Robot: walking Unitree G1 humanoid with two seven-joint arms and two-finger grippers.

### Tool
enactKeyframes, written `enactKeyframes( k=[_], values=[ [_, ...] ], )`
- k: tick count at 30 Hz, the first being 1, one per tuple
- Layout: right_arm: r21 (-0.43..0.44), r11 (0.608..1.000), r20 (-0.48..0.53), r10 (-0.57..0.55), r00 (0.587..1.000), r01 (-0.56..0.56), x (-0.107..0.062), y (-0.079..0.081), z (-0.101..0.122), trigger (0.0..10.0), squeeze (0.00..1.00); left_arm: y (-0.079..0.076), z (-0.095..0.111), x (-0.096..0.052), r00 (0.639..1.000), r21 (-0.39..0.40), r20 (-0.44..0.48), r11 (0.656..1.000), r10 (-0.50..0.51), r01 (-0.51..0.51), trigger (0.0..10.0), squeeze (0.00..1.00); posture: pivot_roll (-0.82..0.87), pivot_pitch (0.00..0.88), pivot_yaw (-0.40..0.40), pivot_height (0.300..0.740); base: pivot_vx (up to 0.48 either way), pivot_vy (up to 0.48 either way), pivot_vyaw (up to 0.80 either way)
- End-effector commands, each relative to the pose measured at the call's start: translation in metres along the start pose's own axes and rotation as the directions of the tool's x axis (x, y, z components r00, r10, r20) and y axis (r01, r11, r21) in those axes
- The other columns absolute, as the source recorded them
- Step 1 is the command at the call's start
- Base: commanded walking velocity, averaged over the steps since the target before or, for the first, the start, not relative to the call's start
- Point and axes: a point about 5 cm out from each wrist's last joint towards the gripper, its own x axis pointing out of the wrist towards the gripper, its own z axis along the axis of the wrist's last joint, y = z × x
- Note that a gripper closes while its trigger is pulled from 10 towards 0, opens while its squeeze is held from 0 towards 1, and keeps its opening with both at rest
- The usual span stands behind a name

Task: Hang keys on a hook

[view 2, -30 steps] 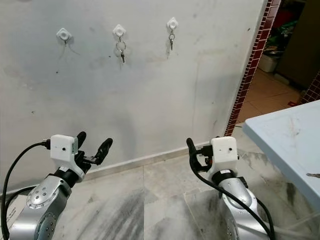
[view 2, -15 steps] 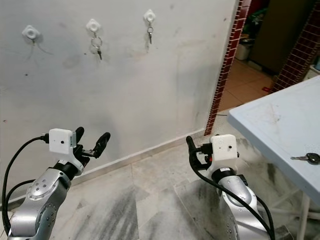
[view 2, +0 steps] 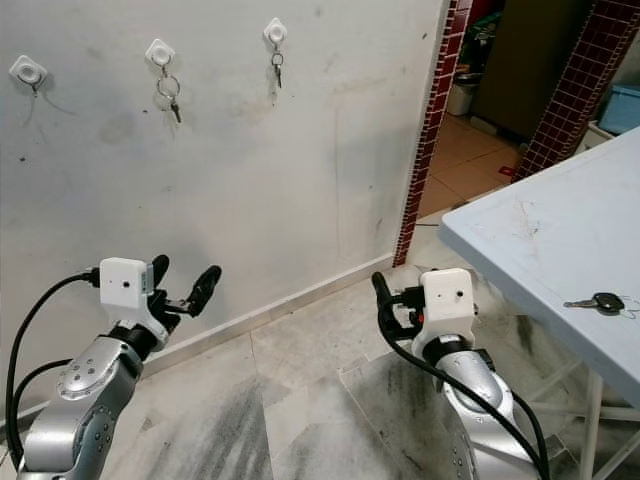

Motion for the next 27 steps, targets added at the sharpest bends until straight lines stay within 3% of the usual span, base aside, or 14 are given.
enactKeyframes(
  k=[1,27],
  values=[
    [-0.002,1.000,0.008,-0.003,1.000,0.003,0.0018,0.0007,0.0035,10.0,0.00,0.0019,0.0017,0.0015,1.000,0.006,0.004,1.000,0.012,-0.012,10.0,0.00,-0.07,0.000,0.046,0.740,0.000,0.000,-0.77],
    [0.006,1.000,0.003,-0.019,1.000,0.019,0.0030,0.0001,0.0025,10.0,0.00,0.0006,0.0009,0.0024,1.000,0.003,0.002,1.000,0.013,-0.013,10.0,0.00,-0.07,0.000,0.049,0.740,0.000,0.000,-0.76]
  ],
)
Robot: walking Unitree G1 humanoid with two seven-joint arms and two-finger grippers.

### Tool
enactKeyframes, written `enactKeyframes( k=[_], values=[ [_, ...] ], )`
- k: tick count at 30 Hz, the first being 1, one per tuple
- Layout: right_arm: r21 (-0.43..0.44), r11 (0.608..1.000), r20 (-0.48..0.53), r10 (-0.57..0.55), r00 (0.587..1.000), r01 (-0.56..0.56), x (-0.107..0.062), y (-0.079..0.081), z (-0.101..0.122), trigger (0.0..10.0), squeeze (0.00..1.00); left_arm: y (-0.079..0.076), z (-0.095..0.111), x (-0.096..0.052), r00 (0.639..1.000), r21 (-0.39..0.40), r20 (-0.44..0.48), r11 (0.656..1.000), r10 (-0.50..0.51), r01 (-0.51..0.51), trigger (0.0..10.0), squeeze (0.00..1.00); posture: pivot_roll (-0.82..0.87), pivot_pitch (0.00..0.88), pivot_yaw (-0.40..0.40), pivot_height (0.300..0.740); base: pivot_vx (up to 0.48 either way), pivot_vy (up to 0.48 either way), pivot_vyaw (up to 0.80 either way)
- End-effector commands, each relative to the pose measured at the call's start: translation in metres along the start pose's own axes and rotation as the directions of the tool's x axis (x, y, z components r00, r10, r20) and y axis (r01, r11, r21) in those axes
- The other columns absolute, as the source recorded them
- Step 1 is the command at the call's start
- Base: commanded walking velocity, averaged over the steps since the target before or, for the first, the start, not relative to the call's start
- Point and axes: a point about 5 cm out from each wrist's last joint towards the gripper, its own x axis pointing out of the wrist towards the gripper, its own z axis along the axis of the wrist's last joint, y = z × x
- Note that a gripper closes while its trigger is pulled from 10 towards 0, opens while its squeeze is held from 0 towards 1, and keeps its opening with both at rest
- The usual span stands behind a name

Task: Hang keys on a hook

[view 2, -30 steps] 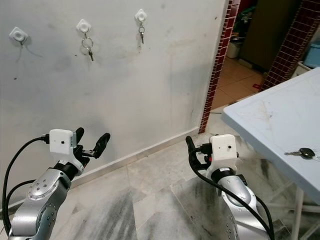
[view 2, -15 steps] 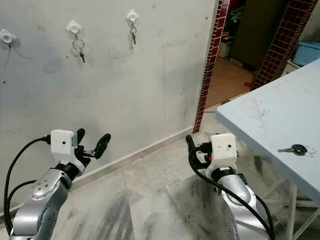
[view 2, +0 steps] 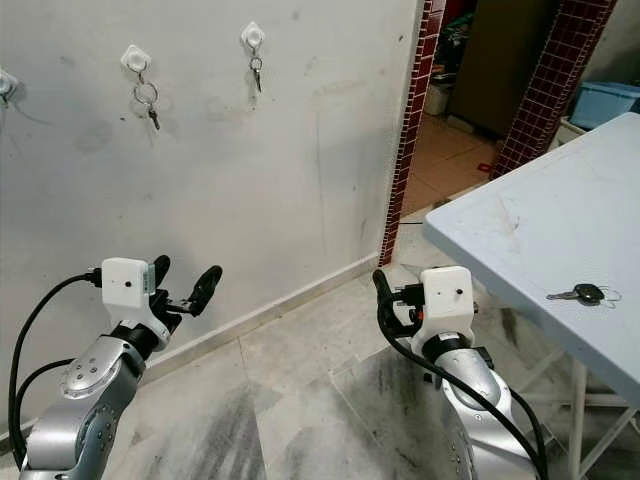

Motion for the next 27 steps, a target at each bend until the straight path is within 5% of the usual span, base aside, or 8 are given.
enactKeyframes(
  k=[1,11,27],
  values=[
    [0.004,1.000,-0.001,-0.004,1.000,0.004,0.0008,0.0002,0.0011,10.0,0.00,0.0017,0.0008,0.0013,1.000,0.005,-0.001,1.000,0.013,-0.013,10.0,0.00,-0.07,0.000,0.049,0.740,0.000,0.000,-0.74],
    [0.006,1.000,0.018,0.004,1.000,-0.004,0.0001,0.0015,0.0035,10.0,0.00,0.0016,0.0004,0.0017,1.000,-0.003,-0.006,1.000,0.014,-0.014,10.0,0.00,-0.07,0.001,0.050,0.740,0.000,0.107,-0.22],
    [0.001,1.000,0.017,0.002,1.000,-0.002,-0.0001,0.0015,0.0035,10.0,0.00,0.0020,0.0008,0.0022,1.000,0.002,-0.005,1.000,0.016,-0.016,10.0,0.00,-0.07,0.003,0.050,0.740,0.000,0.376,0.00]
  ],
)
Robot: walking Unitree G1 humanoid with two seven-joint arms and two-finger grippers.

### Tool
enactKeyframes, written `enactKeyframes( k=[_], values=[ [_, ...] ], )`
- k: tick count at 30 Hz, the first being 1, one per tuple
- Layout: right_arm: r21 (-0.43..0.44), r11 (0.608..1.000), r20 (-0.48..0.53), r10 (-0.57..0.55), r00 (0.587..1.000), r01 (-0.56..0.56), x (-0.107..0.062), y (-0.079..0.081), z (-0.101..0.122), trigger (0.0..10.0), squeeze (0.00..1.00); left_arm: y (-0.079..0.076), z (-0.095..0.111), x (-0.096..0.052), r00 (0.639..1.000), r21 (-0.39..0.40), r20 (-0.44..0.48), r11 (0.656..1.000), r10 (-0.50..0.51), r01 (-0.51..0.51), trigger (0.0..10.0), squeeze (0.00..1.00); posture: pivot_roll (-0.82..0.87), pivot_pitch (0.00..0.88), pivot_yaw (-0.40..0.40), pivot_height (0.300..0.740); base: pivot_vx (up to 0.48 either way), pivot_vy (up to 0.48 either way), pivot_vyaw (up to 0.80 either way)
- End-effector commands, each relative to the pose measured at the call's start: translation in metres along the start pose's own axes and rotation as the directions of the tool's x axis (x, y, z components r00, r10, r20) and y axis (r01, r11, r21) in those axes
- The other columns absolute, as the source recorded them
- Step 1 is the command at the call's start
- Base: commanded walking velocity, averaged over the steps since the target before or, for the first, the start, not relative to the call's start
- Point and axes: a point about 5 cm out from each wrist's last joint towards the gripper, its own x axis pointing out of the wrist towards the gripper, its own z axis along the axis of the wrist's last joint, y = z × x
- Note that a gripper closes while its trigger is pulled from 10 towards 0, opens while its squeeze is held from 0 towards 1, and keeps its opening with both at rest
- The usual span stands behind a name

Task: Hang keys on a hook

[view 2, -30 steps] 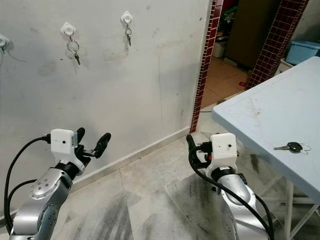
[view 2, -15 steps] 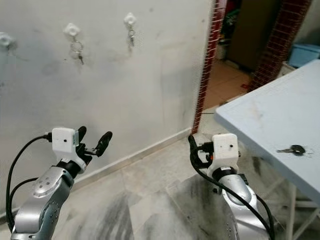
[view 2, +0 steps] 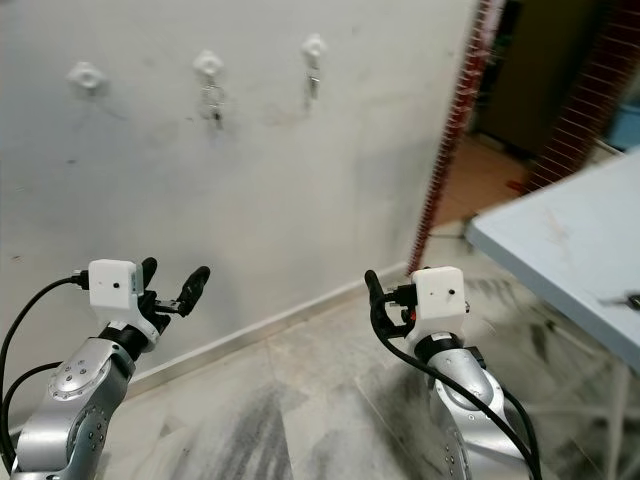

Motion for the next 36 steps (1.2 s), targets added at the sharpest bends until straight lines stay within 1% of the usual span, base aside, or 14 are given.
enactKeyframes(
  k=[1,12,20,25,28,36],
  values=[
    [0.013,1.000,0.015,0.020,1.000,-0.020,0.001,0.007,0.003,10.0,0.00,0.012,0.000,-0.004,0.999,0.022,-0.012,0.999,0.036,-0.035,10.0,0.00,-0.07,0.005,0.051,0.740,0.000,0.394,0.00],
    [0.010,1.000,0.019,0.019,1.000,-0.019,0.001,0.008,0.004,10.0,0.00,0.011,0.000,-0.003,0.999,0.024,-0.010,0.999,0.035,-0.034,10.0,0.00,-0.07,0.005,0.051,0.740,0.000,0.386,0.00],
    [0.005,1.000,0.021,0.011,1.000,-0.012,0.001,0.007,0.005,10.0,0.00,0.009,0.001,-0.002,1.000,0.035,-0.003,0.999,0.021,-0.021,10.0,0.00,-0.07,0.005,0.053,0.740,0.000,0.000,0.00],
    [0.001,1.000,0.021,0.006,1.000,-0.006,0.001,0.006,0.006,10.0,0.00,0.004,0.003,0.000,1.000,0.034,0.008,0.999,-0.019,0.018,10.0,0.00,-0.08,0.007,0.051,0.740,0.000,0.000,0.00],
    [-0.003,1.000,0.015,0.000,1.000,0.000,0.002,0.005,0.005,10.0,0.00,0.003,0.003,0.001,1.000,0.018,0.009,1.000,-0.022,0.022,10.0,0.00,-0.08,0.007,0.051,0.740,0.000,0.000,-0.56],
    [-0.001,1.000,0.009,0.003,1.000,-0.003,0.002,0.006,0.004,10.0,0.00,0.002,0.003,0.002,0.999,0.012,0.011,0.999,-0.039,0.039,10.0,0.00,-0.08,0.007,0.052,0.740,0.000,0.000,-0.78]
  ],
)
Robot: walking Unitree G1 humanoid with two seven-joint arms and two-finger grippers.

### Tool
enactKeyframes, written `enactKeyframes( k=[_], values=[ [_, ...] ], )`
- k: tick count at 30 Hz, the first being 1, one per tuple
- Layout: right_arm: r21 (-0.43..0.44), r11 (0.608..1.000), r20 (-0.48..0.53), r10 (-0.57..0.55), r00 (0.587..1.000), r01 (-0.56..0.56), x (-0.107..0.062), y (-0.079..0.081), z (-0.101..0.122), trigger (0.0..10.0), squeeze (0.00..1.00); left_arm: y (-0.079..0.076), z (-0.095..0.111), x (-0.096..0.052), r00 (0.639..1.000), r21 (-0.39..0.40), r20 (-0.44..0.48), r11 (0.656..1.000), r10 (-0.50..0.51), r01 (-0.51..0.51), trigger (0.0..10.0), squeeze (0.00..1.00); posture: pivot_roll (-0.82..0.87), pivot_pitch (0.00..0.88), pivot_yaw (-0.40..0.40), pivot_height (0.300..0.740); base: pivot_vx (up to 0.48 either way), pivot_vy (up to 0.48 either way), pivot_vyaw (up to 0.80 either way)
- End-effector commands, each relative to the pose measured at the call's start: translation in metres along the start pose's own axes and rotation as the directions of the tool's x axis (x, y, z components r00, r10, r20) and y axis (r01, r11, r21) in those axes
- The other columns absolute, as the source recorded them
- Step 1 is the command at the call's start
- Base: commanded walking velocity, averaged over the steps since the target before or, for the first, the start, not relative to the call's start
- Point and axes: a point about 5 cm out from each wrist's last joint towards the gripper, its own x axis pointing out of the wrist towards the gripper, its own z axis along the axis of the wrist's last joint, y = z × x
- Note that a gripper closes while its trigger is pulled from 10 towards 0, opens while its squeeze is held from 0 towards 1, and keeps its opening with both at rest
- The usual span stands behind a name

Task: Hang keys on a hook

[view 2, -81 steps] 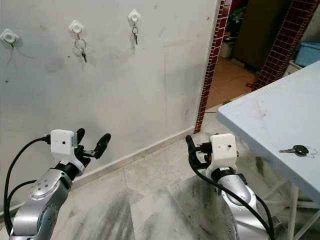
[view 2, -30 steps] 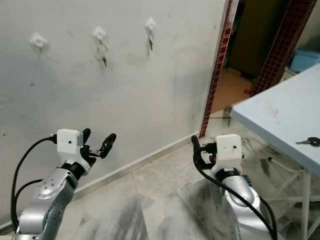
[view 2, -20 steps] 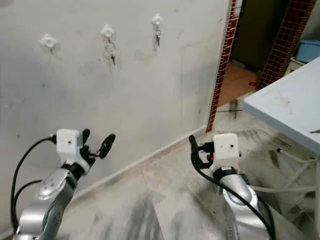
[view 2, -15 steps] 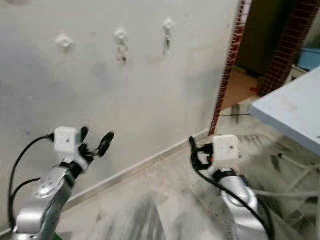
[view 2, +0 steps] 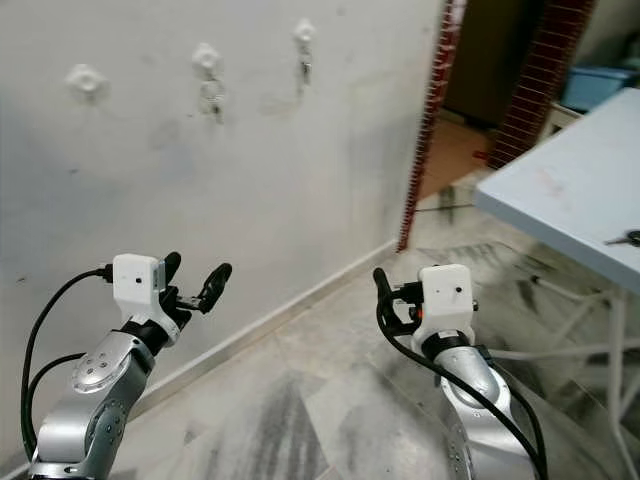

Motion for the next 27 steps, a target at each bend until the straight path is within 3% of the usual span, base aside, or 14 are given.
enactKeyframes(
  k=[1,13,27],
  values=[
    [0.003,1.000,0.008,0.008,1.000,-0.008,-0.0004,0.0021,0.0029,10.0,0.00,0.0010,0.0019,-0.0005,1.000,0.001,0.005,1.000,-0.004,0.003,10.0,0.00,-0.08,0.008,0.052,0.740,0.000,0.000,-0.79],
    [0.002,1.000,0.006,0.011,1.000,-0.011,0.0001,0.0015,0.0028,10.0,0.00,-0.0034,0.0013,-0.0002,0.999,-0.005,0.004,0.999,-0.036,0.036,10.0,0.00,-0.08,0.002,0.051,0.740,0.000,0.000,-0.78],
    [0.004,1.000,0.007,0.016,1.000,-0.016,0.0008,0.0027,0.0029,10.0,0.00,-0.0051,0.0006,-0.0014,0.999,-0.010,0.002,0.999,-0.050,0.050,10.0,0.00,-0.08,0.011,0.046,0.740,0.276,0.000,-0.78]
  ],
)
